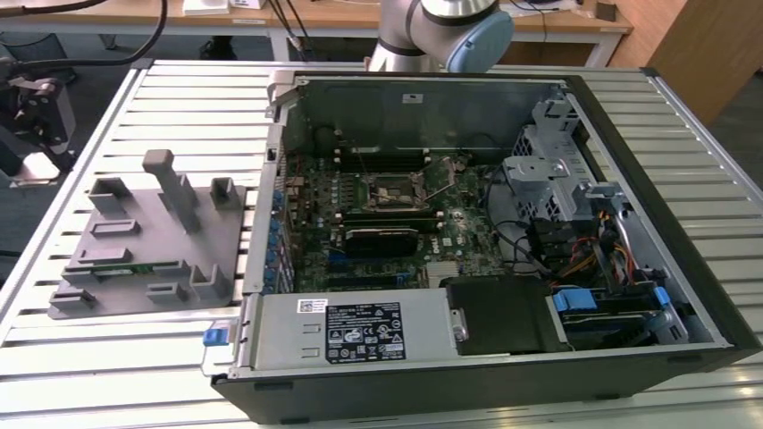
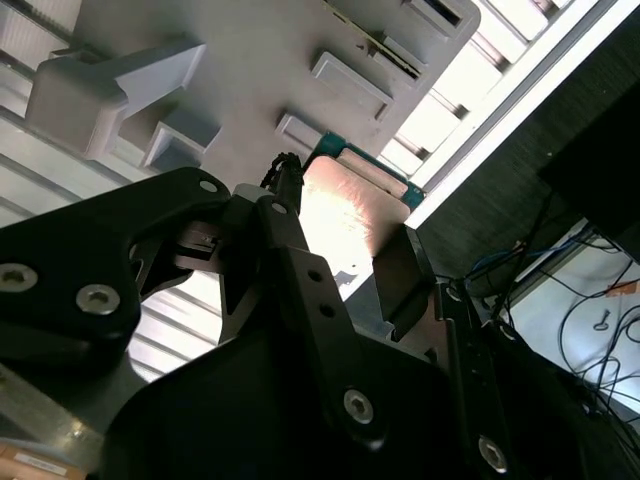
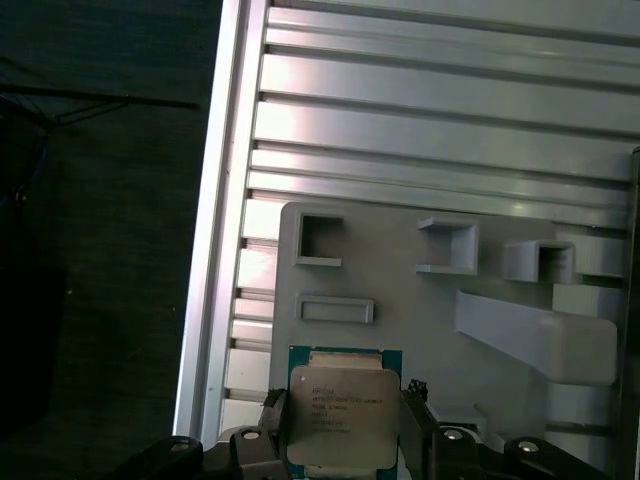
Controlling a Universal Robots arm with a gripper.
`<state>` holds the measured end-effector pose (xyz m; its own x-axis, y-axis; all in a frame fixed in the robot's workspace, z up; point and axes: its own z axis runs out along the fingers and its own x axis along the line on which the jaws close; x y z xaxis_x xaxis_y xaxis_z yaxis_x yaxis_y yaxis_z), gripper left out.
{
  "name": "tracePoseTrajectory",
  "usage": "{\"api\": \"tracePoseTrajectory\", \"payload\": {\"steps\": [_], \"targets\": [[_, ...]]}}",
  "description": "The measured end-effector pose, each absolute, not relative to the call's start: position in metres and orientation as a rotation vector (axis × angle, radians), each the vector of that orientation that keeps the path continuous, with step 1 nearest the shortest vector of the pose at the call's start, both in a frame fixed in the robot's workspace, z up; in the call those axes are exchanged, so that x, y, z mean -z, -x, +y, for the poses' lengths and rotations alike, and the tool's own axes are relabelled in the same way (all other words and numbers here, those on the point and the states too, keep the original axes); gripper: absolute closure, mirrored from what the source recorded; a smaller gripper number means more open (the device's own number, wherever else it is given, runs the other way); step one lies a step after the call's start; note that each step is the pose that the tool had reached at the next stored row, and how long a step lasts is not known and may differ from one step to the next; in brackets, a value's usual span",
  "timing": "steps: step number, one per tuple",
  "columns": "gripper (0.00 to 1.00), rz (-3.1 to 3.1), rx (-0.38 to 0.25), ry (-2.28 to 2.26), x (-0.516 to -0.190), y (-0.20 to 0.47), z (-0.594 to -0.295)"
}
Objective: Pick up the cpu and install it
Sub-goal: 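Pick up the cpu and move it towards the insertion slot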
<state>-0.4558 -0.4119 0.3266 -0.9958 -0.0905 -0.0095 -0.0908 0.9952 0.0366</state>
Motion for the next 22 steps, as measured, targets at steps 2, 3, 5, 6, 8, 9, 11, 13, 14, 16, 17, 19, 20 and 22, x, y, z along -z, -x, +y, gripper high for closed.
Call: {"api": "tracePoseTrajectory", "payload": {"steps": [2,3,5,6,8,9,11,13,14,16,17,19,20,22], "targets": [[0.47,3.130,-0.058,0.142,-0.328,0.456,-0.412],[0.47,3.130,-0.058,0.142,-0.328,0.456,-0.412],[0.47,3.130,-0.058,0.142,-0.329,0.456,-0.412],[0.47,3.130,-0.058,0.142,-0.330,0.456,-0.412],[0.47,3.130,-0.058,0.142,-0.331,0.456,-0.412],[0.47,3.130,-0.058,0.142,-0.332,0.456,-0.412],[0.47,3.130,-0.058,0.142,-0.333,0.456,-0.412],[0.47,3.130,-0.058,0.142,-0.334,0.456,-0.412],[0.47,3.130,-0.058,0.142,-0.334,0.456,-0.412],[0.47,3.130,-0.058,0.142,-0.335,0.456,-0.412],[0.47,3.130,-0.058,0.142,-0.336,0.456,-0.412],[0.47,3.130,-0.058,0.142,-0.337,0.456,-0.412],[0.47,3.130,-0.058,0.142,-0.337,0.456,-0.412],[0.47,3.130,-0.058,0.142,-0.339,0.456,-0.412]]}}
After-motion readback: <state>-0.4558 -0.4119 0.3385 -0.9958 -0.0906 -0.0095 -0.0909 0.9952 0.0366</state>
